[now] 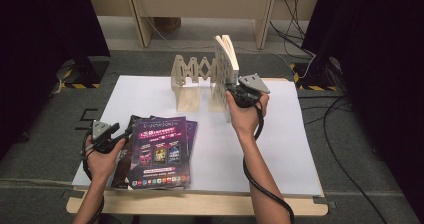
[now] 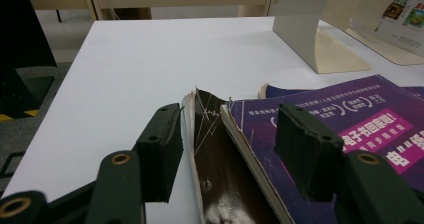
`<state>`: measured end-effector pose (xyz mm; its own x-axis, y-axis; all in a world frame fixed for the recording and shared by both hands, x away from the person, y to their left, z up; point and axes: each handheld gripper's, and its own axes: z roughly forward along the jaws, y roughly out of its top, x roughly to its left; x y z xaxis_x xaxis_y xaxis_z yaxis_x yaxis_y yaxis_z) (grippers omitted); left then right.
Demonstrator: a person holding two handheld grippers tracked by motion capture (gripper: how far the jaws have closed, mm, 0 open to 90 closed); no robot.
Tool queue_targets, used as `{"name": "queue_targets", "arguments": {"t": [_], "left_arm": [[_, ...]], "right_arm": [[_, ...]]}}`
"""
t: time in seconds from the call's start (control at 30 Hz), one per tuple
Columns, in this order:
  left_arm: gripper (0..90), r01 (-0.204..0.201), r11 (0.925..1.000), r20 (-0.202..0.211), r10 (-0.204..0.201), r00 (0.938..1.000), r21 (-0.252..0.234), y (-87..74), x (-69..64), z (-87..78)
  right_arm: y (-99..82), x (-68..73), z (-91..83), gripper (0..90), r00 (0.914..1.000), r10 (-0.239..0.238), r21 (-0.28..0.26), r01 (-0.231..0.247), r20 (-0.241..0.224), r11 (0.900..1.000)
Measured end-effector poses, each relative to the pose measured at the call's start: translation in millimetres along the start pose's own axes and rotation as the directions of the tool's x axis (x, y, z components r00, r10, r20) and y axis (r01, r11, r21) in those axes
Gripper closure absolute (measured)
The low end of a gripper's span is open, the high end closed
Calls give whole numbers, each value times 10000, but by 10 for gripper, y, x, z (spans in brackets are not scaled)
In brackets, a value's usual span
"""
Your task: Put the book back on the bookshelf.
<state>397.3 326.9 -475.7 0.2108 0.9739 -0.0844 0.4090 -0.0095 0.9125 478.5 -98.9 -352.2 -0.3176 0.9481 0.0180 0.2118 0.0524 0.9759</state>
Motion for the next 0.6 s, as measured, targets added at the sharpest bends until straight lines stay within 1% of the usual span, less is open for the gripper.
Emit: {"name": "queue_targets", "arguments": {"t": [0.13, 0.2, 0.3, 0.4, 0.5, 0.53, 0.6], "left_arm": [[450, 90, 9995, 230, -97, 9997, 316, 19, -43, 0], [457, 137, 9989, 306, -151, 9994, 458, 18, -64, 12], [468, 194, 9963, 318, -221, 9992, 838, 9, -86, 37], [492, 280, 9946, 220, -303, 9993, 995, -3, -98, 53], [497, 414, 9926, 225, -442, 9988, 1141, -3, -103, 65], [499, 404, 9921, 225, -433, 9988, 1185, 0, -102, 69], [500, 385, 9913, 259, -421, 9988, 1259, 5, -101, 86]], "right_arm": [[-47, -21, -60, 557, 9998, 149, 153, -147, -132, 9998], [-86, -25, -93, 563, 9997, 179, 311, -174, -169, 9994], [-161, -30, -131, 568, 9993, 266, 536, -252, -261, 9982], [-236, -31, -173, 574, 9988, 306, 718, -278, -387, 9970], [-304, -30, -207, 579, 9978, 438, 880, -393, -502, 9953], [-325, -33, -215, 579, 9980, 380, 888, -335, -501, 9955], [-362, -30, -235, 580, 9972, 487, 1017, -427, -567, 9939]]}}
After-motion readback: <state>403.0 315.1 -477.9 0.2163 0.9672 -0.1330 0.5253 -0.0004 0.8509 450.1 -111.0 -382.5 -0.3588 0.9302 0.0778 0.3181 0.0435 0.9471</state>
